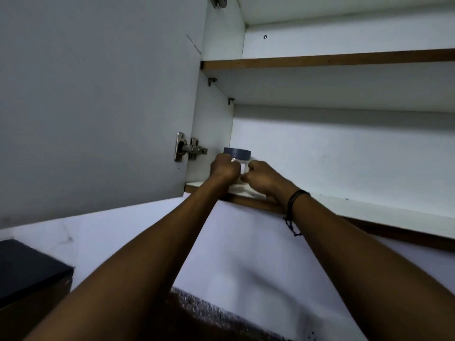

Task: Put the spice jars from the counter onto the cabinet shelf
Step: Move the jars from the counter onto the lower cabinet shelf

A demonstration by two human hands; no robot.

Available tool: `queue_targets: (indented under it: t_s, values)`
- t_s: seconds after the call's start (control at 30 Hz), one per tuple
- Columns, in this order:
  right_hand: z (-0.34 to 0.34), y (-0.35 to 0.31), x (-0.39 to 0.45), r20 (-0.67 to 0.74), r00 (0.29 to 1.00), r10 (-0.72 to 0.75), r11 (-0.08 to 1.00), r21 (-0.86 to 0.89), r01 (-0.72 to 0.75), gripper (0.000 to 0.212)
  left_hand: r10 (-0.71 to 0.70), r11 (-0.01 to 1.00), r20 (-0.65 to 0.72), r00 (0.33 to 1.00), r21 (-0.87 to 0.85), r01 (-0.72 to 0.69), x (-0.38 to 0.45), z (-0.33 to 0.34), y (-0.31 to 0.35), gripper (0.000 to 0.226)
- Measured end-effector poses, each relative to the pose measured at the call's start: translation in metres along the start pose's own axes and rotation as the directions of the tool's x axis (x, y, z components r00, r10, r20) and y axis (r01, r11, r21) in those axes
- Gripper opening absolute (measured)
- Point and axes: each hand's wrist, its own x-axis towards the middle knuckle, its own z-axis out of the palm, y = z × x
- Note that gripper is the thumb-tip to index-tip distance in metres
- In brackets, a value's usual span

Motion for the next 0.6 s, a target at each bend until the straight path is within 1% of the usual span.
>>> queue_targets:
  t_s: [0.03, 0.1, 0.13, 0.2, 0.23, 0.27, 0.37, 0.5, 0.6]
  values:
    - [-0.001, -0.002, -0.007, -0.02, 1.0, -0.006, 1.0, -0.006, 0.006, 0.03, 0.028, 1.0, -0.001, 1.0, -0.007, -0.028, -0.012, -0.003, 0.003, 0.014]
    - [-0.004, -0.008, -0.022, -0.06, 0.998, -0.01, 1.0, 0.0, 0.01, 0.011, 0.065, 0.997, 0.007, 0.998, -0.041, -0.065, -0.036, -0.007, 0.007, 0.014]
    - [-0.005, -0.01, -0.032, -0.081, 0.997, -0.008, 1.0, 0.016, 0.009, 0.005, 0.076, 0.995, 0.015, 0.997, -0.063, -0.075, -0.05, -0.009, 0.008, 0.014]
    - [-0.008, -0.012, -0.05, -0.118, 0.993, 0.015, 0.997, 0.071, -0.007, 0.018, 0.107, 0.99, 0.024, 0.994, -0.096, -0.104, -0.075, -0.013, 0.012, 0.023]
    - [-0.008, -0.012, -0.061, -0.134, 0.991, 0.026, 0.995, 0.101, -0.013, 0.023, 0.123, 0.988, 0.037, 0.992, -0.103, -0.119, -0.088, -0.014, 0.012, 0.021]
    - [-0.007, -0.012, -0.073, -0.149, 0.988, 0.03, 0.992, 0.129, -0.01, 0.024, 0.14, 0.986, 0.046, 0.989, -0.102, -0.135, -0.099, -0.016, 0.012, 0.019]
    - [-0.001, -0.011, -0.111, -0.187, 0.981, 0.039, 0.982, 0.188, -0.003, 0.021, 0.202, 0.976, 0.09, 0.975, -0.1, -0.193, -0.131, -0.02, 0.008, 0.026]
    - [0.02, 0.003, -0.161, -0.136, 0.989, 0.054, 0.985, 0.169, -0.03, 0.022, 0.232, 0.971, 0.126, 0.965, -0.086, -0.223, -0.18, -0.023, -0.011, 0.027]
    - [0.04, 0.022, -0.194, -0.112, 0.991, 0.077, 0.99, 0.124, -0.063, 0.021, 0.185, 0.982, 0.157, 0.97, -0.073, -0.175, -0.217, -0.021, -0.041, 0.029]
